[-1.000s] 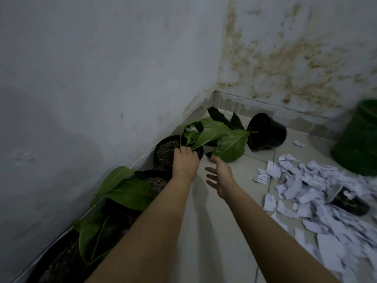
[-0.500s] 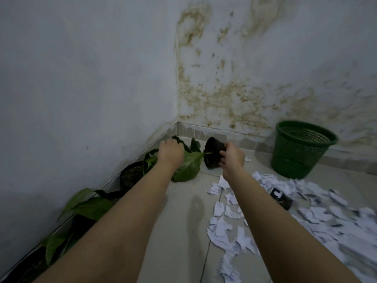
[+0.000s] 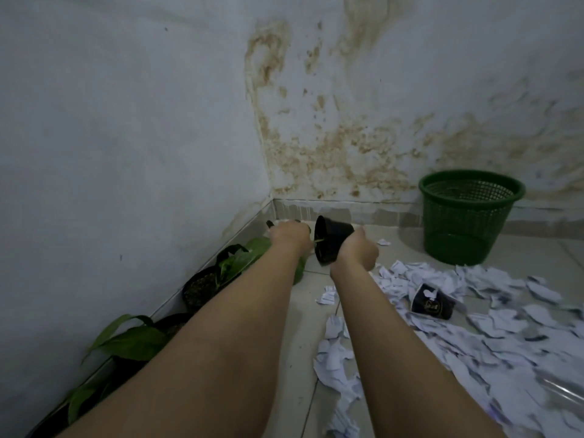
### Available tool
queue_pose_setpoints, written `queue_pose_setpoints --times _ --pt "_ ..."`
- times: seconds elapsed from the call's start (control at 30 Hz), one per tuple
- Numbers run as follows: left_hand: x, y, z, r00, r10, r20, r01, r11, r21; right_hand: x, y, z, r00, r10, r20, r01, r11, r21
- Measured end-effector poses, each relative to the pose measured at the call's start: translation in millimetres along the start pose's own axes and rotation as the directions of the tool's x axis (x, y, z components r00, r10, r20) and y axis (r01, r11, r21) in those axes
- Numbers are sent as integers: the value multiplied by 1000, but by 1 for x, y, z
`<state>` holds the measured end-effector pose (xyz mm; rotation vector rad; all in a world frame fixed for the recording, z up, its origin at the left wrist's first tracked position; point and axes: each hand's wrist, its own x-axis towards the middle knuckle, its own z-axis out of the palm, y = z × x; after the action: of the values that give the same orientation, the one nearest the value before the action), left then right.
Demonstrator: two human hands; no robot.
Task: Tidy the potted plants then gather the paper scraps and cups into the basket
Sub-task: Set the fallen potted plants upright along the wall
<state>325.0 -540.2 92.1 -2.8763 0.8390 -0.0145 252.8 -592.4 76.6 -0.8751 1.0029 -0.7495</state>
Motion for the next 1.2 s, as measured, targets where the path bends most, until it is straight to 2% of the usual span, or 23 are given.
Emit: queue_pose_setpoints --times 0.13,0.23,0.37,0.47,0.63,0.73,0.97,1.1,1.2 --pt "26 3 30 999 12 49 -13 999 34 30 14 -11 991 -118 71 126 983 -134" --pt "56 7 54 996 38 76 -42 998 42 62 41 -22 967 -189 169 235 917 -322" --pt "96 15 73 996 79 45 -80 997 18 99 81 -39 966 -132 223 230 835 -500" --pt "122 16 85 990 134 42 -136 989 51 124 88 -38 953 -144 266 282 739 -612" --pt "160 19 81 980 198 29 -198 980 3 156 62 3 948 -169 270 307 710 -634" --pt "178 14 96 969 238 69 -238 971 -12 174 55 35 945 -180 274 323 655 -683" --pt "216 -19 119 957 222 187 -238 969 68 208 82 99 949 -148 278 311 581 -752" --pt "230 -30 130 962 235 138 -253 959 130 233 93 126 952 -181 248 306 574 -759" --pt "235 -35 145 952 257 163 -286 939 189 250 107 145 943 -170 285 331 534 -778"
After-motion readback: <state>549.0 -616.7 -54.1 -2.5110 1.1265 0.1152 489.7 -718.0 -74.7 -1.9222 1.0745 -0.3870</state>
